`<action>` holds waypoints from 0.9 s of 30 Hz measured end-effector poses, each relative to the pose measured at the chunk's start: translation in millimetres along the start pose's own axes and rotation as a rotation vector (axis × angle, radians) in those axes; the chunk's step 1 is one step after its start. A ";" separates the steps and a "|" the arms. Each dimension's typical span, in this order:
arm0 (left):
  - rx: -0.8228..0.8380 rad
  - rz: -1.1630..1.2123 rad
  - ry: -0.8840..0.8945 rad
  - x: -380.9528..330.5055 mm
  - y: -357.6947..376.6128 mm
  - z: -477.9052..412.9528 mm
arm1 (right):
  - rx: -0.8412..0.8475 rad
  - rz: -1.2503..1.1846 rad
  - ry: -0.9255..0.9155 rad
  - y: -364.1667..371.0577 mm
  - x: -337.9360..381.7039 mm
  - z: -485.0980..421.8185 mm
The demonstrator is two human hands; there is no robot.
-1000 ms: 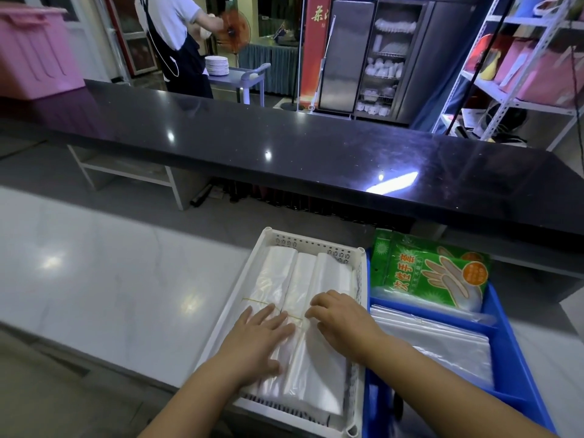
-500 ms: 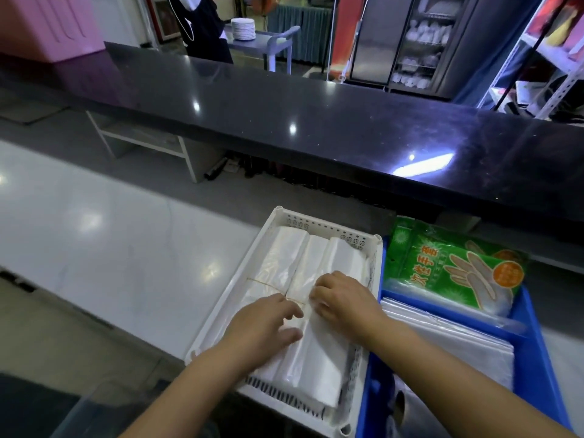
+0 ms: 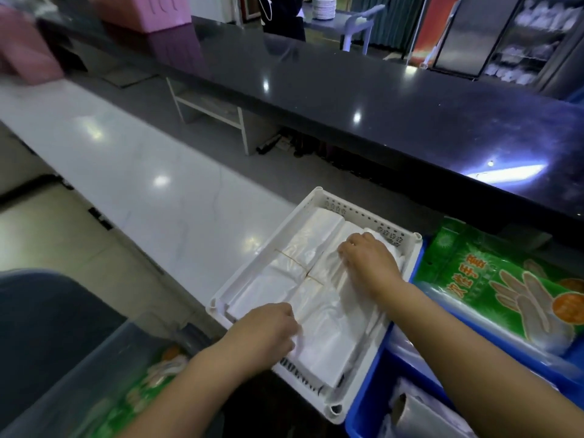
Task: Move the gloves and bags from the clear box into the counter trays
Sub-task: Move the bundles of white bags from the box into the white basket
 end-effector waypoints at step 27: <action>-0.547 0.078 -0.125 227.9 3.6 354.3 | -0.093 -0.239 -0.004 35.8 403.4 172.3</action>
Point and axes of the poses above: each hand's wrist, its own z-axis away from the middle knuckle, its own y-axis out of the palm, x = y × z, the point moved 7 cm from there along -z, towards the middle knuckle, and after that the axes turned 1 degree about -y, right-handed, at the moved point
